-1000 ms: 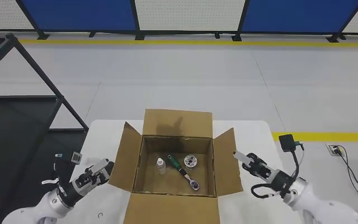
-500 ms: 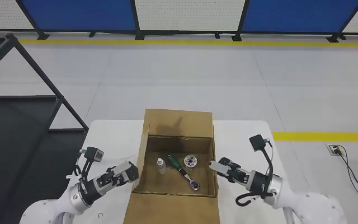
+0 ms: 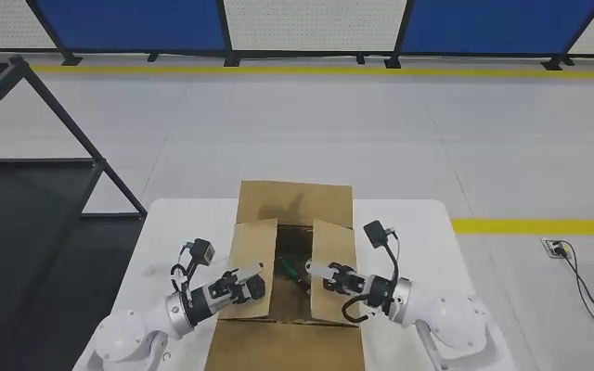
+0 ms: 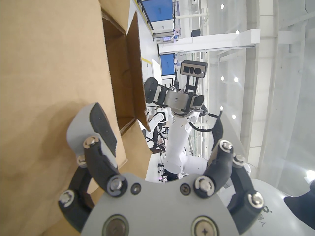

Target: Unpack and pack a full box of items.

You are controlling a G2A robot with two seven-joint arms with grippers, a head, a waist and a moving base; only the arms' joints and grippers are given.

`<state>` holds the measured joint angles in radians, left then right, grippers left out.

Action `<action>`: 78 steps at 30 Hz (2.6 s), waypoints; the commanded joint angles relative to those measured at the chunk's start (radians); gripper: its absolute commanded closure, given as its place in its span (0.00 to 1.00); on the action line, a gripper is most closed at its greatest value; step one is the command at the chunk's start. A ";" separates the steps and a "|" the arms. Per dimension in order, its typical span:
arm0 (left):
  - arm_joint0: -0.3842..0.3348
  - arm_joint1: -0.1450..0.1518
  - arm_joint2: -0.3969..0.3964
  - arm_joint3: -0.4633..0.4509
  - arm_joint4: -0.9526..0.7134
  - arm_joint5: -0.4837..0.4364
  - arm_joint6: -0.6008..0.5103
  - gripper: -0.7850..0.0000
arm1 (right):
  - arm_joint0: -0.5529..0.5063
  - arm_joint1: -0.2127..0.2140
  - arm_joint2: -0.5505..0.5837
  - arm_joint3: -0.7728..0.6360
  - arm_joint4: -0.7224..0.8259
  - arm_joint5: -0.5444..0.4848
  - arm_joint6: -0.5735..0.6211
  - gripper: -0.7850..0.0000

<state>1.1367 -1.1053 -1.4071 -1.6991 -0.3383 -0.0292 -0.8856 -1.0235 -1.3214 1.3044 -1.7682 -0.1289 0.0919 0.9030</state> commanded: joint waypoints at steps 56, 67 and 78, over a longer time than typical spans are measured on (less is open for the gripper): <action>0.125 0.027 -0.161 -0.108 -0.111 -0.080 0.055 0.00 | -0.135 0.072 0.106 -0.216 0.116 -0.103 0.162 0.00; 0.147 0.029 -0.190 -0.115 -0.133 -0.089 0.044 0.00 | -0.137 0.071 0.104 -0.220 0.131 -0.110 0.154 0.00; -0.018 0.034 -0.159 -0.026 -0.047 -0.067 0.052 0.00 | -0.258 0.100 0.215 -0.276 0.268 -0.077 0.260 0.00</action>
<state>1.1522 -1.0722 -1.5737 -1.7494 -0.4031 -0.0968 -0.8235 -1.2550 -1.2247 1.5003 -2.0312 0.1250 0.0176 1.1582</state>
